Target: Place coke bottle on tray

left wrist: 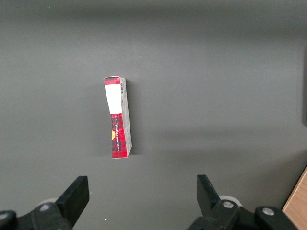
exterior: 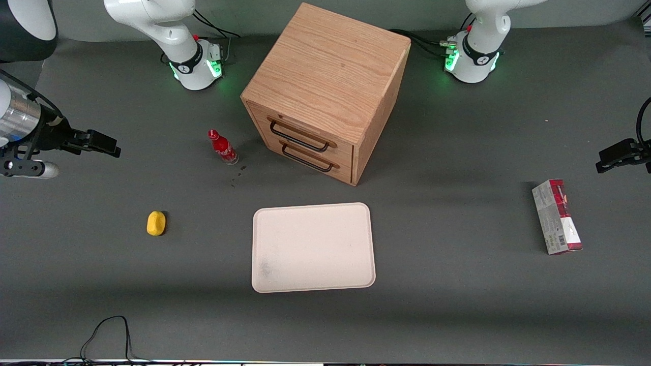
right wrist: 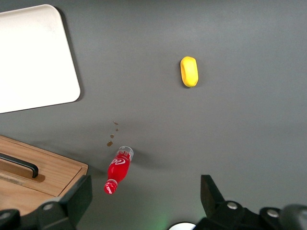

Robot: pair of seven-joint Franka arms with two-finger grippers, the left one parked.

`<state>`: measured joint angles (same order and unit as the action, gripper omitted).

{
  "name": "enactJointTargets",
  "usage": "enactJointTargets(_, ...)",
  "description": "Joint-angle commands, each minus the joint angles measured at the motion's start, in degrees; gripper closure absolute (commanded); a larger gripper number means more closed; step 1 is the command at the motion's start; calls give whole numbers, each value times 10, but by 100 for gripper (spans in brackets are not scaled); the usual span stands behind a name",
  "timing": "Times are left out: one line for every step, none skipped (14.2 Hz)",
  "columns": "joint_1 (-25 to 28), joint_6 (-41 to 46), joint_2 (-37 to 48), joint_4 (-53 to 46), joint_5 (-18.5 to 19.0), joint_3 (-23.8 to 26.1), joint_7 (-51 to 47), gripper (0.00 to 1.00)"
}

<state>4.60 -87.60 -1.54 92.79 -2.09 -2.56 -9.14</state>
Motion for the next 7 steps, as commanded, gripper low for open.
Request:
enactJointTargets(-4,25,5,-7,6,1,10,0)
enactJointTargets(-6,29,2,-16,6,1,14,0)
enactJointTargets(-6,30,1,-19,7,1,15,0)
enactJointTargets(-6,30,1,-19,7,1,15,0)
enactJointTargets(-5,32,2,-19,7,1,14,0)
enactJointTargets(-5,32,1,-20,7,1,10,0)
enactJointTargets(-4,33,2,-21,8,1,7,0)
